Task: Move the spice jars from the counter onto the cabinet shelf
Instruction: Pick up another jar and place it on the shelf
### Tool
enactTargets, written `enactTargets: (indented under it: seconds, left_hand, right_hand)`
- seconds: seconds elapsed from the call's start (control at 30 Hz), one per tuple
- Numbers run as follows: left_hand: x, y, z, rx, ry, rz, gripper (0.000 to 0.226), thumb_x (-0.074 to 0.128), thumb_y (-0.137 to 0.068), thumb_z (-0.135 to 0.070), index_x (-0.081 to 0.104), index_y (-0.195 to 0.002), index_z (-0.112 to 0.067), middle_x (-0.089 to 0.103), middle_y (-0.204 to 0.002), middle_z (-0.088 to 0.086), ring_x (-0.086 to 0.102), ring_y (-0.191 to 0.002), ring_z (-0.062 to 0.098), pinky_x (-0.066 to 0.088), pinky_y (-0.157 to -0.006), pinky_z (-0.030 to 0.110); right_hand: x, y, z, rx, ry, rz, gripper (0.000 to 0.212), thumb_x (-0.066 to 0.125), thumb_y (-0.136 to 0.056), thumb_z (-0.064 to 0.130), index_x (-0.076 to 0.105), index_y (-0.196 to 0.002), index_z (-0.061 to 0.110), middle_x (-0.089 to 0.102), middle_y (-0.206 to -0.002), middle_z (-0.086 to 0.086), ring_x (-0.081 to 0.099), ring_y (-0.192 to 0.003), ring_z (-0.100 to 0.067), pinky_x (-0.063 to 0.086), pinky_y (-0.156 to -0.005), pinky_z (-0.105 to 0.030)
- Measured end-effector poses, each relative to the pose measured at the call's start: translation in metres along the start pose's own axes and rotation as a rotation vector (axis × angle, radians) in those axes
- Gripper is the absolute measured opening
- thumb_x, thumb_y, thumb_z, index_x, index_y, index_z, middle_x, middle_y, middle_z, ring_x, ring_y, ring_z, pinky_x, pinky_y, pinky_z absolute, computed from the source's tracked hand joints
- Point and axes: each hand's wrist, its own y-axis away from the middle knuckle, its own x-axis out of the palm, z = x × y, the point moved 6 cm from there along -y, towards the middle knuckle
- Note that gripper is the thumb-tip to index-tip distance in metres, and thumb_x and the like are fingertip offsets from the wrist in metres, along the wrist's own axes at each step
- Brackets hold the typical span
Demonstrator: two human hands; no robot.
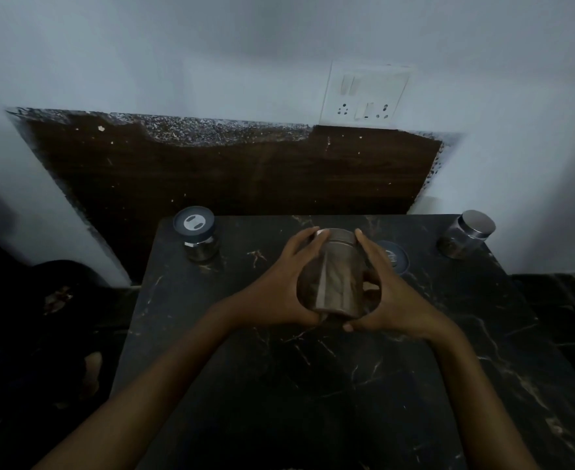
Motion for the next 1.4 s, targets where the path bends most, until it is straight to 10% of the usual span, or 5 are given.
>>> enactTargets:
  seconds: [0.33, 0.5, 0.93, 1.1, 1.4]
  left_hand:
    - [-0.007, -0.005, -0.014, 0.066, -0.204, 0.007, 0.121, 0.079, -0.064, -0.042, -0.011, -0.145, -0.034, -0.019, -0.147, -0.022, -0.001, -0.141, 0.015, 0.025, -0.114, 0.045]
    - [-0.014, -0.003, -0.011, 0.063, -0.056, -0.043, 0.125, 0.082, -0.063, -0.036, -0.009, -0.148, -0.027, -0.014, -0.149, -0.019, 0.002, -0.131, -0.011, 0.018, -0.105, 0.007]
    - [-0.011, -0.005, -0.023, 0.076, -0.251, 0.017, 0.12, 0.076, -0.062, -0.046, -0.006, -0.147, -0.028, -0.018, -0.15, -0.015, -0.004, -0.142, 0.016, 0.023, -0.115, 0.045]
    - [-0.017, -0.001, -0.023, 0.092, -0.107, -0.061, 0.12, 0.077, -0.061, -0.044, -0.004, -0.148, -0.029, -0.011, -0.151, -0.011, 0.0, -0.141, 0.01, 0.026, -0.113, 0.032]
    - [-0.011, 0.002, -0.03, 0.077, -0.168, 0.041, 0.127, 0.082, -0.064, -0.04, -0.017, -0.144, -0.036, -0.033, -0.146, -0.022, -0.02, -0.141, 0.007, 0.012, -0.113, 0.028]
  right_hand:
    - [0.004, -0.01, 0.013, -0.082, 0.038, -0.084, 0.136, 0.088, -0.046, 0.035, -0.008, -0.142, 0.046, 0.005, -0.146, 0.021, 0.025, -0.134, -0.008, 0.037, -0.099, -0.01]
    - [-0.001, -0.006, 0.008, 0.021, -0.166, -0.017, 0.139, 0.091, -0.043, 0.029, -0.012, -0.128, 0.068, 0.002, -0.156, 0.008, 0.026, -0.138, -0.013, 0.038, -0.103, -0.021]
    - [0.001, -0.007, 0.023, -0.089, 0.036, -0.079, 0.134, 0.091, -0.049, 0.025, -0.007, -0.137, 0.049, 0.004, -0.138, 0.03, 0.024, -0.12, 0.015, 0.031, -0.085, 0.007]
    - [-0.008, 0.002, 0.023, -0.021, -0.169, 0.018, 0.139, 0.091, -0.045, 0.023, -0.009, -0.131, 0.067, -0.002, -0.154, 0.018, 0.023, -0.139, -0.009, 0.039, -0.106, -0.027]
    - [-0.008, 0.003, 0.028, -0.07, -0.051, -0.036, 0.127, 0.089, -0.05, 0.006, 0.006, -0.133, 0.053, 0.009, -0.133, 0.039, 0.03, -0.121, 0.01, 0.041, -0.083, -0.001]
